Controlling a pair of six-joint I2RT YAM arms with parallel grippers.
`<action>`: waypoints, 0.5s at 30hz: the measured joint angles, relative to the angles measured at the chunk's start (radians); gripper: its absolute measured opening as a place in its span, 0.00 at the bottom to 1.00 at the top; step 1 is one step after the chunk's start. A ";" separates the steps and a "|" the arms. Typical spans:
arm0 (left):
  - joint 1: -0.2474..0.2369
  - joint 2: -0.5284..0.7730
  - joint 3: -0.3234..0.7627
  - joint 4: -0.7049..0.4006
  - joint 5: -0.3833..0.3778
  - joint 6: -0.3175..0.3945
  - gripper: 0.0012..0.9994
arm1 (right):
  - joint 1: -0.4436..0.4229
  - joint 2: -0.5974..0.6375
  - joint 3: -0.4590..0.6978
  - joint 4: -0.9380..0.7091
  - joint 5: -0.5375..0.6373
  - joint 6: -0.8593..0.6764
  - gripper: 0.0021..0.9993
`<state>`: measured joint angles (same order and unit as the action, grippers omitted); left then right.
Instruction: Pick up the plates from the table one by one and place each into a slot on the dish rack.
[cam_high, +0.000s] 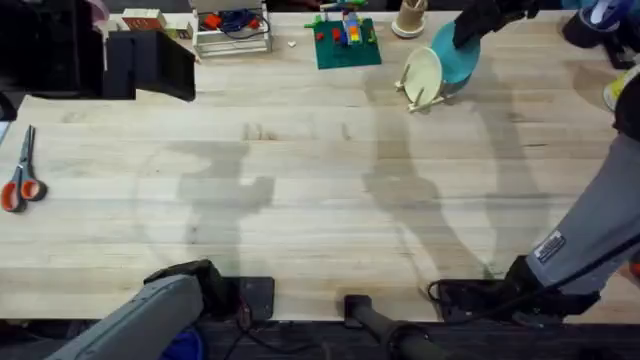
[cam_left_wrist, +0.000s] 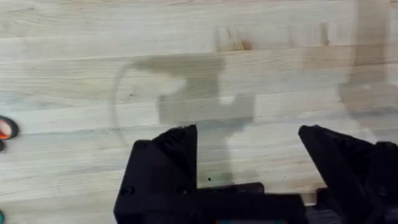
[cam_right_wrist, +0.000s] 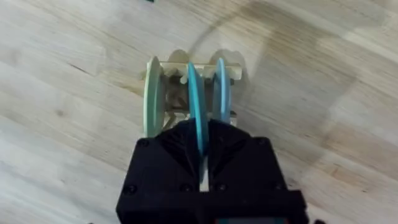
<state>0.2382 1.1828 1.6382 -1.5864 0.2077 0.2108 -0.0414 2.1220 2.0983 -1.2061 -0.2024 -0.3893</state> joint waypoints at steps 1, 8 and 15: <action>0.000 0.000 0.000 0.000 0.000 0.000 1.00 | 0.000 0.000 0.000 -0.002 0.000 0.000 0.09; 0.000 0.000 0.000 0.000 0.000 0.000 1.00 | 0.001 0.000 0.000 -0.014 -0.003 0.000 0.17; 0.000 0.000 0.000 0.000 0.000 0.000 1.00 | 0.002 0.000 0.001 -0.014 -0.003 0.000 0.17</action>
<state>0.2382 1.1828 1.6382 -1.5864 0.2077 0.2108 -0.0395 2.1220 2.0991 -1.2201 -0.2054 -0.3893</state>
